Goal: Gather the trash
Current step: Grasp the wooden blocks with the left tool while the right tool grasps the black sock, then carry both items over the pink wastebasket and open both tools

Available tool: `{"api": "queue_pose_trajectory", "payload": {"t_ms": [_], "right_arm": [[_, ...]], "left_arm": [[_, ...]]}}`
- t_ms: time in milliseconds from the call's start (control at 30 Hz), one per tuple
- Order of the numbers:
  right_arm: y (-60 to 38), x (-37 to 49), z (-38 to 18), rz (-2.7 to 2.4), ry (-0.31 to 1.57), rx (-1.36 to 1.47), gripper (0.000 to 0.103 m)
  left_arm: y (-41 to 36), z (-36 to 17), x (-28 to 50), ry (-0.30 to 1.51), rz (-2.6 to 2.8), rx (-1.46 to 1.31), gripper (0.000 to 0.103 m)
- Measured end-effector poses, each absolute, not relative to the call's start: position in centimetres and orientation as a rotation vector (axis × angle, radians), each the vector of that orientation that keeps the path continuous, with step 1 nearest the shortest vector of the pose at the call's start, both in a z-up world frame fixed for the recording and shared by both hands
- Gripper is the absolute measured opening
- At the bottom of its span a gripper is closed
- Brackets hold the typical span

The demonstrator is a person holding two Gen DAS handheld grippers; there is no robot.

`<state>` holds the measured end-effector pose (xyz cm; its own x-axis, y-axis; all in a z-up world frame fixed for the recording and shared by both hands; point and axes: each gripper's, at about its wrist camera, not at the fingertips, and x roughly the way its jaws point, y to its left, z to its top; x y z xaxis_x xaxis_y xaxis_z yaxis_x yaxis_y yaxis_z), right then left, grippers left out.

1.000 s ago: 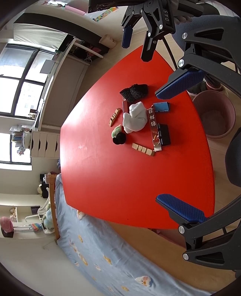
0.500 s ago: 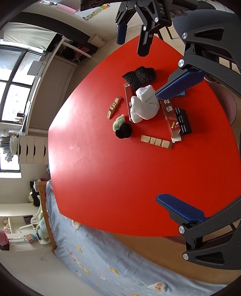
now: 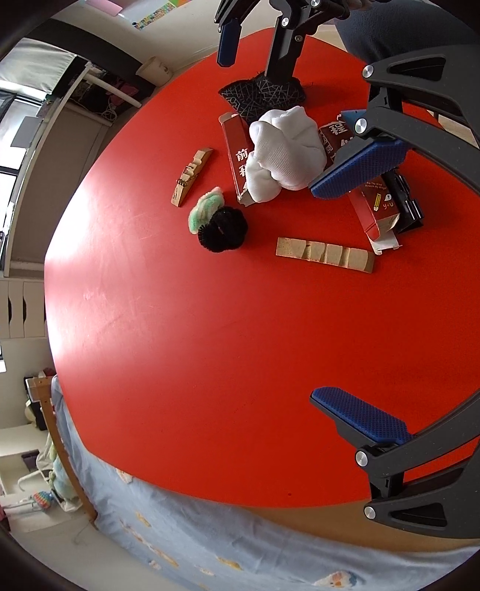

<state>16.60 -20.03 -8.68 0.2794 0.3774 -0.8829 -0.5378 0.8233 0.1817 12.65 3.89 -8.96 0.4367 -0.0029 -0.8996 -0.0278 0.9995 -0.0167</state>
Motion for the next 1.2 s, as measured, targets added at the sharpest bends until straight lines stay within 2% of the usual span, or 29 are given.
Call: {"api": "queue_pose_trajectory", "payload": {"t_ms": [133, 167, 300, 333, 433, 467, 500, 533, 567, 600, 633, 867, 1200], "right_arm": [[-19.7, 16.7, -9.3, 0.625, 1.145, -0.156, 0.098], [-19.8, 16.9, -9.5, 0.627, 1.15, -0.157, 0.091], [-19.6, 16.9, -9.8, 0.646, 1.164, -0.15, 0.081], [-19.4, 16.8, -9.8, 0.655, 1.165, -0.151, 0.076], [-18.9, 16.6, -9.7, 0.696, 1.172, -0.152, 0.058], [-18.7, 16.4, -9.6, 0.709, 1.174, -0.151, 0.05], [-18.6, 16.3, -9.5, 0.713, 1.171, -0.155, 0.047], [-18.6, 16.3, -9.4, 0.713, 1.167, -0.162, 0.045], [-18.5, 16.2, -9.3, 0.719, 1.167, -0.161, 0.043], [-18.6, 16.2, -9.3, 0.723, 1.167, -0.157, 0.042], [-18.7, 16.2, -9.2, 0.725, 1.164, -0.155, 0.039], [-19.7, 16.0, -8.2, 0.717, 1.129, -0.151, 0.033], [-20.9, 14.2, -5.5, 0.73, 1.065, -0.157, 0.033]], "left_arm": [[3.9, -9.6, 12.9, 1.136, 0.018, -0.029, 0.097], [3.9, -9.7, 12.9, 1.137, 0.017, -0.03, 0.097], [3.5, -9.9, 12.7, 1.129, 0.018, -0.018, 0.091], [3.4, -9.7, 12.6, 1.123, 0.017, -0.015, 0.088], [2.9, -9.3, 12.6, 1.113, 0.006, -0.008, 0.069], [2.8, -9.2, 12.6, 1.112, 0.002, -0.006, 0.059], [2.7, -9.0, 12.6, 1.109, 0.0, -0.004, 0.046], [2.6, -8.9, 12.7, 1.11, -0.001, -0.005, 0.038], [2.5, -8.8, 12.7, 1.113, -0.004, -0.007, 0.025], [2.4, -8.7, 12.8, 1.117, -0.008, -0.007, 0.016], [2.4, -8.7, 12.8, 1.12, -0.011, -0.006, 0.012], [2.7, -8.6, 12.5, 1.109, 0.004, -0.03, 0.012], [2.6, -5.5, 10.2, 1.036, 0.018, -0.052, 0.012]]}}
